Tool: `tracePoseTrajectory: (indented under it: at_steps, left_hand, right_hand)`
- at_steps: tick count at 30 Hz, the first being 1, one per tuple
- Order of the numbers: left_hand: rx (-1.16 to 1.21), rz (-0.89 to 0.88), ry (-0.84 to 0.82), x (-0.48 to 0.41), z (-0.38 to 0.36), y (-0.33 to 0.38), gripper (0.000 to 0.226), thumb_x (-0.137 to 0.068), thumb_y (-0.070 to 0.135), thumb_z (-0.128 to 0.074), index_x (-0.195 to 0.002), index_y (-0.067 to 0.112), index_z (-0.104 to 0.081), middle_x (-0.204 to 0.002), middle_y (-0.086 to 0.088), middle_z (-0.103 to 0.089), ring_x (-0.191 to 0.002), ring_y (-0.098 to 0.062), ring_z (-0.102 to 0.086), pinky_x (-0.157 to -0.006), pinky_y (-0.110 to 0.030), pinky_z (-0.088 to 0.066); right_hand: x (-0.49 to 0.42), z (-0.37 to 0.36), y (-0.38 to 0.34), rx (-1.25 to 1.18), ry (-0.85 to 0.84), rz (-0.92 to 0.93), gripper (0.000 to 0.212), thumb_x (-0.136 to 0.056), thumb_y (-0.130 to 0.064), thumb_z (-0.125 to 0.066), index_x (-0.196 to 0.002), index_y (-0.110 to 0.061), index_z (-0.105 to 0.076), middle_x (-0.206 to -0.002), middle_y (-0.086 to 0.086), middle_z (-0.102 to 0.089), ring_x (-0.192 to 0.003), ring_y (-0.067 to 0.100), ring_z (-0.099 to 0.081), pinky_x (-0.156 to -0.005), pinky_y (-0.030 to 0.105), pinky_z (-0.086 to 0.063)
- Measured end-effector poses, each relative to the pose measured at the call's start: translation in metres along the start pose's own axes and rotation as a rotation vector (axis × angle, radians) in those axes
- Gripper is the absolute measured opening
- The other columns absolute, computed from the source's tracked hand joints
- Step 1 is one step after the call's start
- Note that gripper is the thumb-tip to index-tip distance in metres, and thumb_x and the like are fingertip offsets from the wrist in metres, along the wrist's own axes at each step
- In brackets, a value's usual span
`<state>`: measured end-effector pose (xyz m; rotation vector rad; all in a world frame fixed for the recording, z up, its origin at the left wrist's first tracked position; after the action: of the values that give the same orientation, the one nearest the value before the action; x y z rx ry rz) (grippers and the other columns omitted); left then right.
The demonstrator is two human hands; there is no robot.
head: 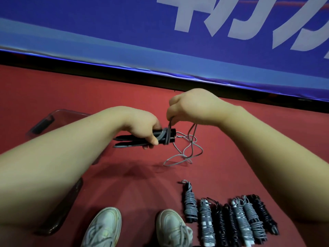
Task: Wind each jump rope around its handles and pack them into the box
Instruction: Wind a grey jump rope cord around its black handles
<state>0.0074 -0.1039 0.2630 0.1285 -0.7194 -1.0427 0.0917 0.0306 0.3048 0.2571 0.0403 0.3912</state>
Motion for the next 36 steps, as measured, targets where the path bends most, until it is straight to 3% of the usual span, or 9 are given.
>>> tracePoseTrajectory:
  at_steps: [5, 10, 16, 19, 25, 28, 31, 34, 36]
  left_hand:
    - [0.230, -0.261, -0.194, 0.011, -0.004, 0.001, 0.003, -0.091, 0.008, -0.059, -0.089, 0.007, -0.060, -0.084, -0.002, -0.069, -0.078, -0.013, -0.064, -0.073, -0.020, -0.049]
    - [0.674, -0.439, -0.118, 0.022, 0.009, 0.006, 0.021, -0.080, 0.009, -0.056, -0.100, 0.001, -0.056, -0.084, -0.001, -0.072, -0.078, -0.016, -0.069, -0.074, -0.027, -0.056]
    - [1.057, -0.343, 0.294, 0.020, 0.036, 0.000, 0.006, -0.088, 0.008, -0.053, -0.091, 0.007, -0.058, -0.077, -0.003, -0.070, -0.067, -0.014, -0.069, -0.066, -0.025, -0.057]
    - [1.160, -0.243, 0.390, 0.015, 0.038, -0.006, 0.011, -0.095, 0.005, -0.047, -0.092, 0.005, -0.058, -0.081, -0.008, -0.067, -0.066, -0.015, -0.070, -0.067, -0.028, -0.059]
    - [1.153, -0.058, 0.428, 0.007, 0.028, -0.021, 0.011, -0.095, 0.005, -0.049, -0.088, 0.004, -0.057, -0.083, -0.012, -0.066, -0.059, -0.014, -0.069, -0.057, -0.024, -0.058]
    - [1.202, -0.069, 0.431, 0.009, 0.027, -0.026, 0.012, -0.095, 0.004, -0.048, -0.087, 0.005, -0.057, -0.082, -0.011, -0.066, -0.060, -0.014, -0.069, -0.060, -0.026, -0.059]
    - [1.303, -0.150, 0.405, 0.013, 0.031, -0.026, 0.015, -0.096, 0.006, -0.045, -0.088, 0.005, -0.057, -0.074, -0.008, -0.068, -0.063, -0.015, -0.069, -0.064, -0.027, -0.059]
    - [1.323, -0.185, 0.361, 0.015, 0.032, -0.024, 0.015, -0.097, 0.007, -0.043, -0.089, 0.004, -0.056, -0.070, -0.005, -0.070, -0.064, -0.015, -0.069, -0.064, -0.027, -0.059]
    - [1.317, -0.186, 0.354, 0.015, 0.033, -0.019, 0.015, -0.096, 0.007, -0.044, -0.089, 0.004, -0.057, -0.070, -0.005, -0.070, -0.064, -0.015, -0.069, -0.063, -0.027, -0.059]
  right_hand:
    - [0.011, -0.015, 0.018, -0.777, -0.137, -0.138, 0.013, -0.087, -0.024, -0.065, -0.097, -0.022, -0.072, -0.087, -0.012, -0.064, -0.085, 0.004, -0.060, -0.081, 0.018, -0.043]
    - [0.013, -0.059, 0.012, -1.607, 0.128, -0.321, 0.015, -0.087, -0.027, -0.056, -0.087, -0.011, -0.056, -0.077, 0.010, -0.054, -0.066, 0.018, -0.042, -0.059, 0.023, -0.036]
    - [0.004, -0.070, -0.001, -1.271, 0.563, -0.516, 0.021, -0.101, -0.016, -0.038, -0.105, -0.028, -0.054, -0.067, -0.009, -0.046, -0.048, -0.001, -0.038, -0.049, 0.013, -0.032]
    - [0.002, -0.072, -0.006, -0.835, 0.551, -0.443, 0.035, -0.097, -0.012, -0.048, -0.131, -0.018, -0.053, -0.110, -0.017, -0.062, -0.094, -0.013, -0.054, -0.083, 0.003, -0.037]
    - [-0.005, -0.069, -0.003, -0.482, 0.405, -0.633, 0.027, -0.099, -0.024, -0.041, -0.107, -0.017, -0.067, -0.102, 0.005, -0.062, -0.102, 0.023, -0.055, -0.082, 0.033, -0.042]
    - [-0.009, -0.061, -0.009, -0.580, 0.412, -0.605, 0.026, -0.100, -0.019, -0.041, -0.106, -0.013, -0.067, -0.083, 0.001, -0.053, -0.084, 0.018, -0.053, -0.074, 0.028, -0.038]
    - [-0.011, -0.057, -0.014, -1.110, 0.367, -0.590, 0.027, -0.102, -0.016, -0.034, -0.108, -0.013, -0.060, -0.062, -0.003, -0.042, -0.048, 0.006, -0.039, -0.051, 0.019, -0.033]
    - [-0.006, -0.059, -0.012, -1.637, 0.312, -0.545, 0.027, -0.103, -0.017, -0.030, -0.095, -0.011, -0.054, -0.056, -0.001, -0.037, -0.041, 0.008, -0.033, -0.043, 0.016, -0.028]
    - [-0.003, -0.064, -0.012, -1.627, 0.250, -0.553, 0.031, -0.104, -0.020, -0.028, -0.087, -0.011, -0.053, -0.052, -0.004, -0.036, -0.042, 0.008, -0.035, -0.044, 0.015, -0.030]
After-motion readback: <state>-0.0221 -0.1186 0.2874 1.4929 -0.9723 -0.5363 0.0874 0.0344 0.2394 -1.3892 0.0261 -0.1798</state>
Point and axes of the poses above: each hand's wrist, its own x-axis away from the middle knuckle, its own z-axis out of the back of the hand, y = z × x, the point moved 1 cm from there along -x, towards the middle knuckle
